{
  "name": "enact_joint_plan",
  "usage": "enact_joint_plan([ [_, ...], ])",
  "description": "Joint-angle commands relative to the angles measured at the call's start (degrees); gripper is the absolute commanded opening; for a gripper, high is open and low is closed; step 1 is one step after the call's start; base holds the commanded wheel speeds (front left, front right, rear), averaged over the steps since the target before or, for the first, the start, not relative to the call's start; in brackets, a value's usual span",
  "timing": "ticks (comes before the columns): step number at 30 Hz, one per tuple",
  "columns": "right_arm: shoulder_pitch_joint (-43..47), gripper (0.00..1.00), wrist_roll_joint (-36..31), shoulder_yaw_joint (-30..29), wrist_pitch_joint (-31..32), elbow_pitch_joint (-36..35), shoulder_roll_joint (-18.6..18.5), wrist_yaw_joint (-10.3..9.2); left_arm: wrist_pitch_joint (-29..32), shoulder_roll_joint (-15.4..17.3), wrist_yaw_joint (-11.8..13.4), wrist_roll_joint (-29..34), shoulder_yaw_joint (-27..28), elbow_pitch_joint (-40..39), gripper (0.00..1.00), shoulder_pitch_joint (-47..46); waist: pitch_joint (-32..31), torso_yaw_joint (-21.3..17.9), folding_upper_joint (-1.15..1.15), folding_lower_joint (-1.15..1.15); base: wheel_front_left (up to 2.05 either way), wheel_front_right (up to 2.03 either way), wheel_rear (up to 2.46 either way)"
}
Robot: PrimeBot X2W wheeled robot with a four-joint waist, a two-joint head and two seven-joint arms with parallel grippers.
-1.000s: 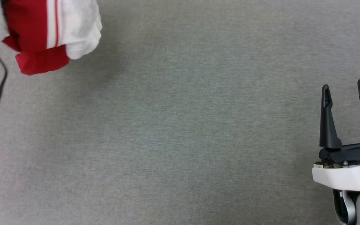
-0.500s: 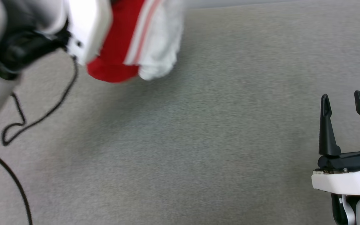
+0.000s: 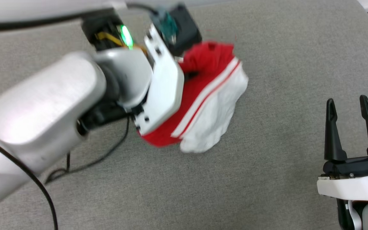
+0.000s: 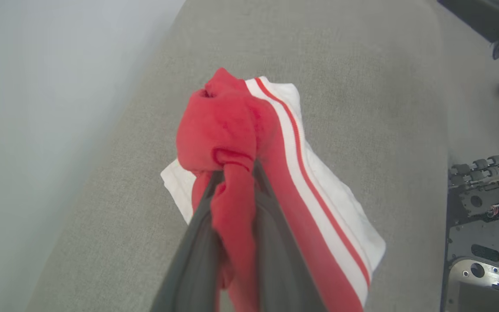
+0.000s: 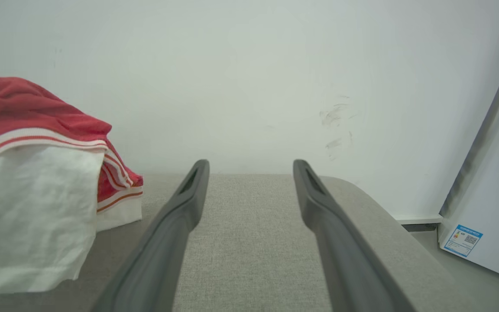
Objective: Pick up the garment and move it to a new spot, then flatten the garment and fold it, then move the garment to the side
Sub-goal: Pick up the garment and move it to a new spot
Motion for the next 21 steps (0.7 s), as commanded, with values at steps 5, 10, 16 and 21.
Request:
enact_joint_plan([
  [5,-1.0,1.00,-0.4,0.5,-0.1,-0.1,0.1,-0.02,-3.0,-0.6,0.0,-0.3,-4.7,3.3,0.00,3.9,2.2,-0.1,0.00,0.01,0.00,0.00,0.00],
  [10,-1.9,1.00,-0.7,1.2,-0.1,0.3,0.1,-0.02,-6.2,-2.5,0.0,-1.3,-8.1,9.3,0.00,8.6,3.8,-0.1,0.00,0.01,0.00,0.00,0.00],
  [16,-2.6,1.00,-0.8,1.6,-0.1,1.0,0.1,-0.02,-8.3,-5.1,0.0,0.3,-9.6,14.5,0.00,13.2,4.9,0.2,0.00,0.01,0.00,0.00,0.00],
  [21,-1.9,1.00,-0.9,1.3,-0.1,1.7,0.1,-0.02,-15.1,-6.7,0.0,1.7,-9.7,16.3,1.00,12.3,3.4,1.2,0.00,0.01,0.00,0.00,0.00],
])
